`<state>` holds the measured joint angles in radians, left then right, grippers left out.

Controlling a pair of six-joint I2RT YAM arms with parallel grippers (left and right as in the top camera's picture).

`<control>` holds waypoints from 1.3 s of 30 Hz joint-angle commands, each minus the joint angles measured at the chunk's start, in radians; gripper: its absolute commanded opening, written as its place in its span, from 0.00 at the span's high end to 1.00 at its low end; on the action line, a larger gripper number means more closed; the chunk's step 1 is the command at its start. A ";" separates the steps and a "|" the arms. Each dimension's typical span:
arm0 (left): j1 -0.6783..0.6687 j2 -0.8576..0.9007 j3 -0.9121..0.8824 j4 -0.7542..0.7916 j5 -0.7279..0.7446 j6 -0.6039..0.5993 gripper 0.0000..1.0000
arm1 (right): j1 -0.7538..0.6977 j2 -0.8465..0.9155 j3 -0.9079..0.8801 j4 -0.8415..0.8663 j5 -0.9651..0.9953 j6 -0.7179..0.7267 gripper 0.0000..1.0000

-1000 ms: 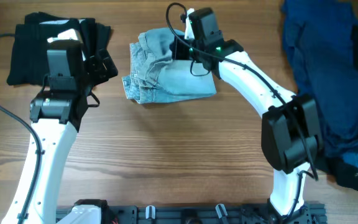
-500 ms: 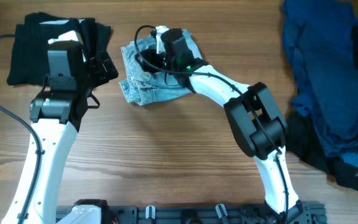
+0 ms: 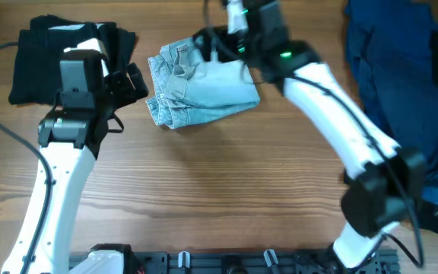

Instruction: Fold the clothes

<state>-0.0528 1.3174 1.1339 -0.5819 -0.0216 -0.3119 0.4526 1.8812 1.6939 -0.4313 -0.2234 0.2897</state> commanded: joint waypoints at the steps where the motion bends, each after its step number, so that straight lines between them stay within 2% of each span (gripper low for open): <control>1: 0.005 0.066 -0.001 -0.026 0.122 0.016 0.00 | -0.073 -0.010 0.010 -0.101 0.069 -0.022 0.00; 5: 0.005 0.142 -0.001 -0.044 0.196 0.017 0.00 | -0.154 -0.006 0.010 -0.229 0.067 0.029 0.00; 12: 0.005 0.317 -0.001 0.019 0.368 0.016 0.00 | -0.219 -0.006 0.010 -0.303 0.040 0.027 0.00; 22: 0.005 0.539 -0.001 0.145 0.415 0.013 0.00 | -0.219 -0.006 0.010 -0.330 0.040 0.025 0.00; 33: 0.004 0.568 -0.001 0.302 0.504 0.021 0.00 | -0.219 -0.006 0.010 -0.334 0.040 0.026 0.00; 39: -0.020 0.568 -0.001 0.319 0.505 0.097 0.00 | -0.219 -0.006 0.010 -0.333 0.040 0.026 0.00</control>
<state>-0.0528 1.8782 1.1339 -0.2722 0.4438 -0.2893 0.2302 1.8626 1.7061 -0.7631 -0.1787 0.3092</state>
